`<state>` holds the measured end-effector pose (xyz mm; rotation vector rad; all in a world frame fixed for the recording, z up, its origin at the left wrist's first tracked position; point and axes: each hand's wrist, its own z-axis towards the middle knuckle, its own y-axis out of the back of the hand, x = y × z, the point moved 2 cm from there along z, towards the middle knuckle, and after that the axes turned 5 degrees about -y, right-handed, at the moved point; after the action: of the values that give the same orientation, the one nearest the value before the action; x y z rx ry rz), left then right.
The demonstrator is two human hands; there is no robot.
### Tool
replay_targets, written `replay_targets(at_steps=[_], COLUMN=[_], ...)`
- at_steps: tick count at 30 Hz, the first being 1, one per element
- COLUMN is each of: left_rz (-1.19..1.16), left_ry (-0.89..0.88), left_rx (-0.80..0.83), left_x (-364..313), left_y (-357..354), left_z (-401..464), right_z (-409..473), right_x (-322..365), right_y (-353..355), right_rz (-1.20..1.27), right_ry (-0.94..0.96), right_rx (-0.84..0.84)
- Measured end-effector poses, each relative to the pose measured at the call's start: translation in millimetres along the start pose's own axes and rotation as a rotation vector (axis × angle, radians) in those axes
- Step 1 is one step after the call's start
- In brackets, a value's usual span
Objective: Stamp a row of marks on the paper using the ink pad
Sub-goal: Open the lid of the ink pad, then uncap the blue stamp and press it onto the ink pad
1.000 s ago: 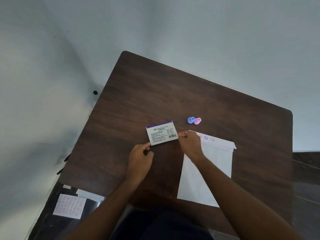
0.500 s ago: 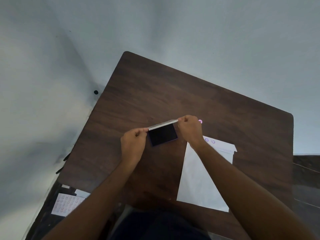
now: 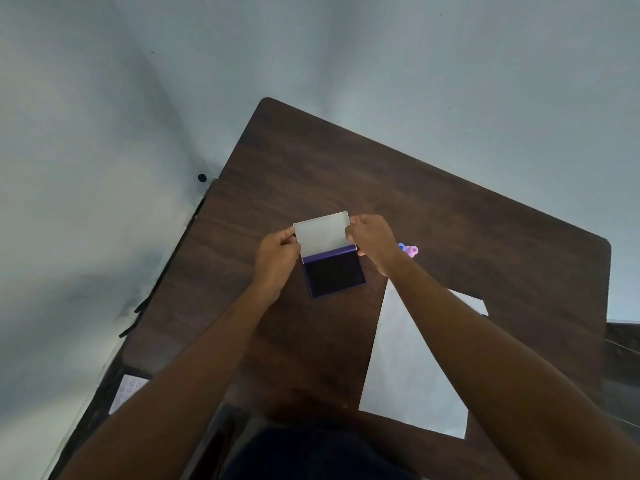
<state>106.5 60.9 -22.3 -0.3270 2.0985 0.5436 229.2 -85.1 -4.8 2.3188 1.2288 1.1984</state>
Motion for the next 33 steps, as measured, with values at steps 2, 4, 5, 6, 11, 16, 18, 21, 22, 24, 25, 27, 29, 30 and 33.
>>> replay_targets(at_steps=[2,4,5,6,11,16,18,21,22,24,25,27,29,30,33], left_rz=[-0.029,-0.037,-0.027,-0.012,0.088,0.255,0.28,0.355,0.367,0.372,0.372,0.372,0.366,0.359,0.347], left_ry=[0.014,0.029,0.032,0.038,-0.008,-0.156,-0.227,-0.32,-0.33,-0.346,-0.352,-0.348,-0.35,-0.353,-0.341], left_rx=[0.0,0.001,0.009,0.023,-0.006,-0.068,-0.018,0.077,0.098,0.124,0.128,0.127,0.134,0.142,0.164], left_x=[1,3,5,6,11,13,11,3,0,-3,-4,-8,-11,-12,-15], left_y=[-1,-1,-1,-1,-2,-3,-9,-20,-23,-29,-32,-38,-43,-46,-53], left_z=[3,7,9,10,13,5,0,-8,-11,-14,-15,-18,-19,-19,-22], right_z=[5,10,12,13,14,6,0,-8,-9,-7,-6,-5,-4,-3,-1], right_x=[0,-2,-3,-5,-13,-25,-34,-48,-53,-60,-63,-67,-70,-71,-74], right_y=[-4,-7,-7,-8,-9,3,9,27,33,42,45,49,50,50,50], right_rz=[-0.059,-0.058,-0.045,-0.028,-0.079,-0.38,-0.538,-0.689,-0.735,-0.798,-0.816,-0.833,-0.822,-0.809,-0.758], right_ry=[0.009,0.002,-0.012,-0.025,0.057,0.239,0.335,0.382,0.377,0.356,0.344,0.344,0.361,0.365,0.357], right_rx=[-0.008,-0.027,-0.032,-0.028,-0.039,-0.163,-0.174,-0.346,-0.394,-0.438,-0.443,-0.447,-0.451,-0.448,-0.432])
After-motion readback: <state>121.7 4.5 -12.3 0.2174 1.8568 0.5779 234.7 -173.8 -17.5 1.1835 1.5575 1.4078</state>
